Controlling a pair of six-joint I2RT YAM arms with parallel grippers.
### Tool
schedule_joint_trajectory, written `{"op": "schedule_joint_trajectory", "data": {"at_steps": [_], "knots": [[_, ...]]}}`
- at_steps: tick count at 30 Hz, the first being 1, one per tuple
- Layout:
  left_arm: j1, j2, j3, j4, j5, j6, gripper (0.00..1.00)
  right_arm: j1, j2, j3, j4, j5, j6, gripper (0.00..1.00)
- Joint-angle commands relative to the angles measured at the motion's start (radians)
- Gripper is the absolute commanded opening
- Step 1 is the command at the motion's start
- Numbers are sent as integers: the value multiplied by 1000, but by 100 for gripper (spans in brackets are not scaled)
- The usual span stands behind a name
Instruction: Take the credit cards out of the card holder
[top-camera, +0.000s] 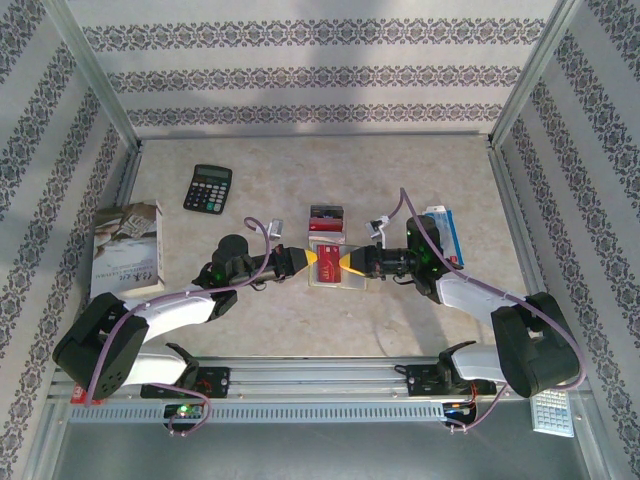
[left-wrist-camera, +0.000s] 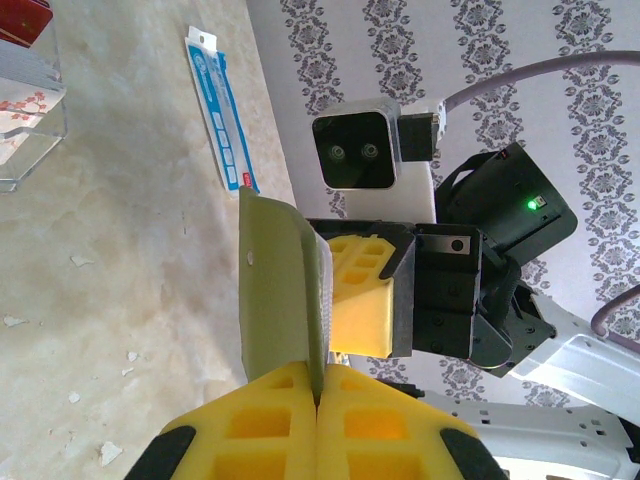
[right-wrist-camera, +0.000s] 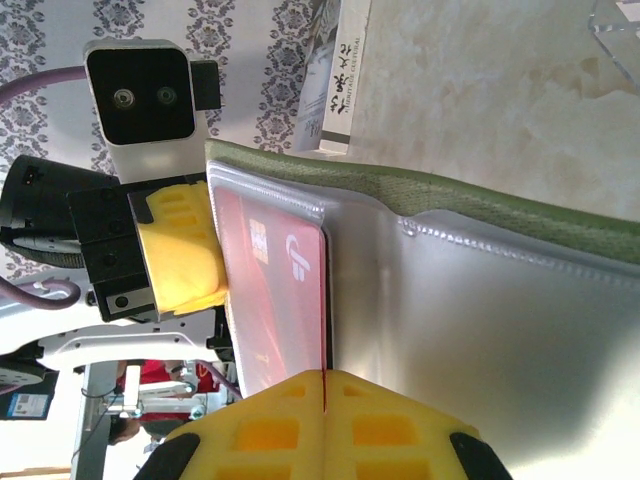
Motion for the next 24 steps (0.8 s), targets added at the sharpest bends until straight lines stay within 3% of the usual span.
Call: {"op": "schedule_joint_trajectory", "data": {"at_steps": [1, 18, 24], "knots": [[-9, -22, 1, 37, -22, 14, 0, -16, 1, -20, -18, -10, -46, 2], [-11, -15, -7, 117, -14, -33, 0, -52, -103, -38, 1, -31, -48, 5], [-10, -13, -10, 146, -15, -48, 0, -78, -139, -49, 3, -46, -19, 39]]}}
